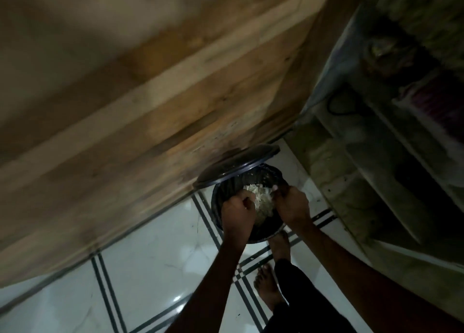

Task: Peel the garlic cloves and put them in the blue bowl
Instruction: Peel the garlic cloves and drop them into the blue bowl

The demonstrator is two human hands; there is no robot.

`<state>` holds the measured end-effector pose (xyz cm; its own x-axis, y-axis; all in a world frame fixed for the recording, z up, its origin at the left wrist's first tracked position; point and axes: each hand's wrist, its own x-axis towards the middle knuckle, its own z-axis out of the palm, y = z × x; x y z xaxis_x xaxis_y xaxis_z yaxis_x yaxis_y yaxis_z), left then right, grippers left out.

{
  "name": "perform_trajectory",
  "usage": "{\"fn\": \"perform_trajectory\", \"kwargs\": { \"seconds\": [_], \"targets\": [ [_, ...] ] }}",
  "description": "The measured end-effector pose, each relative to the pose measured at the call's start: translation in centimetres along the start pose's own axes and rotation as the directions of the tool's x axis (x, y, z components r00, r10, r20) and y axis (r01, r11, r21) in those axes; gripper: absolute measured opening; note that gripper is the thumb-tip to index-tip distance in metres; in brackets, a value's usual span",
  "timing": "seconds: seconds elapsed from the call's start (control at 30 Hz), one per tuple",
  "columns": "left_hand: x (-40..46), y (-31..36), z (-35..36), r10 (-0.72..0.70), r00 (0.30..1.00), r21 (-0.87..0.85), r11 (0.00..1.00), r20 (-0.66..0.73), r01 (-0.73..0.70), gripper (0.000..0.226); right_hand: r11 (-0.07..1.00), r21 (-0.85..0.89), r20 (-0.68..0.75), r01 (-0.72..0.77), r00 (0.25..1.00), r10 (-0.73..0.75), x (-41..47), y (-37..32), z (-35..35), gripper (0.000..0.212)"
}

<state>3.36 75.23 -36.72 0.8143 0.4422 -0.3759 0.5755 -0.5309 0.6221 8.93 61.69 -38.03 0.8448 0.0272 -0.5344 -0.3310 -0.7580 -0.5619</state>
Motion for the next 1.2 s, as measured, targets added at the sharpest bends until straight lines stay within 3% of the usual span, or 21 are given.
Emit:
{"fn": "perform_trajectory", "kwargs": {
  "seconds": [0.17, 0.33, 0.5, 0.67, 0.87, 1.2],
  "targets": [
    [-8.0, 10.5, -7.5, 0.148, 0.984, -0.246, 0.955, -0.095, -0.167, 0.018, 0.984, 0.102, -0.090, 0.145, 0.987, -0.136, -9.5, -4.5, -11.1, 0.018],
    [-16.3, 21.7, -12.6, 0.274, 0.960, -0.340, 0.899, -0.056, -0.276, 0.014, 0.945, 0.192, -0.207, 0.264, 0.952, -0.224, -19.3, -6.2, -22.7, 0.016],
    [-24.9, 30.6, -12.9, 0.449, 0.893, -0.376, 0.829, 0.008, -0.413, 0.016, 0.929, 0.153, -0.389, 0.338, 0.884, -0.258, -27.9, -4.2, -33.1, 0.023],
    [-34.3, 37.7, -7.6, 0.592, 0.800, -0.438, 0.748, 0.101, -0.499, 0.019, 0.934, 0.174, -0.555, 0.311, 0.814, -0.168, -36.5, 3.7, -42.1, 0.027],
    [-48.3, 44.5, 3.2, 0.696, 0.648, -0.528, 0.692, 0.310, -0.492, 0.018, 0.918, 0.323, -0.684, 0.230, 0.727, 0.059, -47.2, 19.4, -50.2, 0.015],
    [-60.7, 49.2, 20.8, 0.691, 0.525, -0.382, 0.717, 0.496, -0.583, 0.012, 0.905, 0.425, -0.679, -0.037, 0.648, 0.345, -54.8, 41.2, -55.7, 0.016]
  ]
}}
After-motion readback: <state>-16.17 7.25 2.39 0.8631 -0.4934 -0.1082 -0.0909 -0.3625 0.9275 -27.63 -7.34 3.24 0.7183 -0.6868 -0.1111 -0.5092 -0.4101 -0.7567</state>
